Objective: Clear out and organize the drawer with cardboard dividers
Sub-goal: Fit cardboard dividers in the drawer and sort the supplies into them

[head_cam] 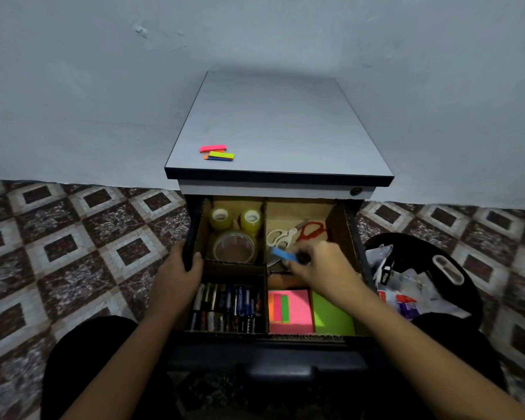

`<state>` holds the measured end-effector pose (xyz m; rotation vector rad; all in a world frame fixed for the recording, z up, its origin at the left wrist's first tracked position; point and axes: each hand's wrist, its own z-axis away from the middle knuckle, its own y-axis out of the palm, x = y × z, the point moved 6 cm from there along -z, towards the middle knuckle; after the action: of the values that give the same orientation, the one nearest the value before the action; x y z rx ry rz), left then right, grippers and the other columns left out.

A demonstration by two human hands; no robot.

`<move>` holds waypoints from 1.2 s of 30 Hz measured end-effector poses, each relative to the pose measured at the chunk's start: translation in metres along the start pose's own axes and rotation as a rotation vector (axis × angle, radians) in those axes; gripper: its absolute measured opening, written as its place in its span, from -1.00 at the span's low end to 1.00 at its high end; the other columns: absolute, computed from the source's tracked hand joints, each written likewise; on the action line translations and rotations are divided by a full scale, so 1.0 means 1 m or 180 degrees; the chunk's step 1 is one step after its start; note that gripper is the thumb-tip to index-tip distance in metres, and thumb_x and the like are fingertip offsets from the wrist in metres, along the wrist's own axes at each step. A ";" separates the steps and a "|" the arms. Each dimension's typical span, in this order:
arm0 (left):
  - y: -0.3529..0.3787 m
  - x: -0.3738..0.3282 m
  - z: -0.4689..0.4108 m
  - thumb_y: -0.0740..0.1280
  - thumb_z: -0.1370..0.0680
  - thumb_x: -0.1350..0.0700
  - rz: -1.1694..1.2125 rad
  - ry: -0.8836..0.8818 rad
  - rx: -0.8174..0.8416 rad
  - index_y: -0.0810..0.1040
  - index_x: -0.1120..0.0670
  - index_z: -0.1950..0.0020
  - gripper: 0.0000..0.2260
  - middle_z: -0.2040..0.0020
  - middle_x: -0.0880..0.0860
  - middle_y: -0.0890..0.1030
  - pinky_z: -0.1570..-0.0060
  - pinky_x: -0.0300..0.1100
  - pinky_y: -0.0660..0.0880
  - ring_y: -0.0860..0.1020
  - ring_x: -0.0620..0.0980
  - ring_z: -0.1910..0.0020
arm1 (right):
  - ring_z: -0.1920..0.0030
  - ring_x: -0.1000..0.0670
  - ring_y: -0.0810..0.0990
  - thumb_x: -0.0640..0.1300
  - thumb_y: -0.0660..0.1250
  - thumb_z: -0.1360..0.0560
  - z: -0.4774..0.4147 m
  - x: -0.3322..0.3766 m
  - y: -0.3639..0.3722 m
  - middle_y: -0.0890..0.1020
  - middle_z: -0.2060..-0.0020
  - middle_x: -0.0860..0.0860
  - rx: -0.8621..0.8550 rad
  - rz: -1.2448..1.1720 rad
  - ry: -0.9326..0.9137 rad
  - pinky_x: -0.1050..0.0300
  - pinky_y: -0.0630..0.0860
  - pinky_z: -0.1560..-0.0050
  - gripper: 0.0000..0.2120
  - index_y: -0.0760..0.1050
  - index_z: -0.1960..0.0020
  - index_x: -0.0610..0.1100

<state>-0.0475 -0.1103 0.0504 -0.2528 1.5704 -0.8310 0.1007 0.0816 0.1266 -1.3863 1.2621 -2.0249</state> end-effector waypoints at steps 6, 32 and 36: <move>0.000 -0.003 0.002 0.16 -0.62 0.00 0.0018 -0.0004 -0.0024 0.27 0.07 -0.44 -0.60 -0.25 0.17 0.51 0.00 -0.07 0.44 0.50 0.16 -0.17 | 0.03 -0.02 0.63 -0.07 0.33 -0.49 0.031 -0.048 0.039 0.66 0.01 -0.05 0.0223 0.0264 0.0465 0.10 0.57 0.03 -0.77 0.59 -0.12 -0.08; 0.001 -0.001 0.003 0.15 -0.62 -0.02 0.0000 -0.0045 0.0000 0.25 0.06 -0.45 -0.59 -0.22 0.16 0.52 0.12 -0.12 0.40 0.52 0.13 -0.08 | 0.04 -0.10 0.63 -0.22 0.26 -0.46 0.022 -0.061 0.063 0.68 0.09 -0.18 0.0316 0.0053 0.0823 0.14 0.47 0.07 -0.79 0.67 0.08 -0.22; 0.000 -0.001 0.002 0.16 -0.62 -0.02 -0.0017 -0.0038 -0.0019 0.26 0.06 -0.44 -0.59 -0.21 0.16 0.53 0.11 -0.12 0.40 0.52 0.14 -0.09 | 0.04 -0.09 0.64 -0.23 0.26 -0.46 0.023 -0.061 0.063 0.68 0.12 -0.20 0.0374 -0.0068 0.0888 0.17 0.45 0.05 -0.79 0.67 0.09 -0.22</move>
<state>-0.0448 -0.1101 0.0511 -0.2659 1.5619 -0.8276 0.1374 0.0816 0.0441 -1.0972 1.2171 -2.3286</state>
